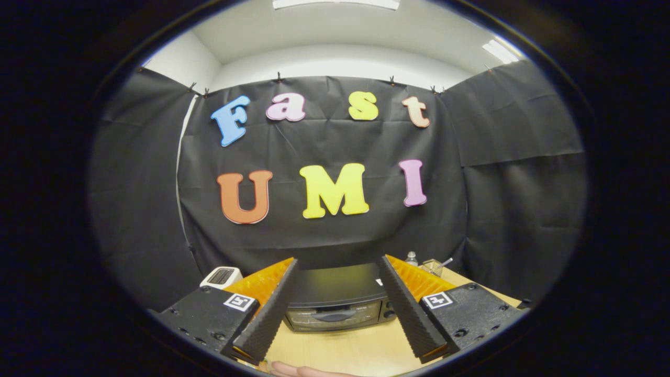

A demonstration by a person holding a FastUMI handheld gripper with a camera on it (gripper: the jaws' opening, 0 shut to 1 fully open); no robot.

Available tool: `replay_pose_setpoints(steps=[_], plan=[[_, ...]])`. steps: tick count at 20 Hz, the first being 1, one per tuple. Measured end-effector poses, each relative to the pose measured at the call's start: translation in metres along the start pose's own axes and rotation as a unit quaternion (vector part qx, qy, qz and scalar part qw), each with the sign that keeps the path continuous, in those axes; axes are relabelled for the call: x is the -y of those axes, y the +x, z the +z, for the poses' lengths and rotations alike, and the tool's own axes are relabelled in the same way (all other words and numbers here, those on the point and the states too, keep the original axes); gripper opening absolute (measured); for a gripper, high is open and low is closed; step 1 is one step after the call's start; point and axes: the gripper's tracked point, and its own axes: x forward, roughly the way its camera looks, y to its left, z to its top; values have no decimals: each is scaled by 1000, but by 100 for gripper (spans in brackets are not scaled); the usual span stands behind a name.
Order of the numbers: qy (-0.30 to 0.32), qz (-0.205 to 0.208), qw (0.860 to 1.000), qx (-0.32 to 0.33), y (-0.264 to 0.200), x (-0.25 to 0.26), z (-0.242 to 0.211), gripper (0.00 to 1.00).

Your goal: Open the toaster oven, put the food inside, and close the toaster oven door.

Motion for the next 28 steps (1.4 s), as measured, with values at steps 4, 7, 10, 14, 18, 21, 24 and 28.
replay_pose_setpoints(steps=[4, 7, 10, 14, 18, 21, 24, 28], plan=[[-20, 22, 1000, -8, 31, -9, -17, 100], [-36, 32, 999, -11, 70, -14, -37, 100], [-64, 48, 997, -20, 109, -27, -59, 100], [-53, 61, 995, -65, 150, -30, -109, 100], [-63, 39, 989, -128, 175, -19, -172, 100], [-49, 43, 984, -168, 184, -16, -208, 100], [-34, 43, 983, -177, 185, -15, -214, 100], [-37, 46, 986, -156, 179, -14, -214, 100]])
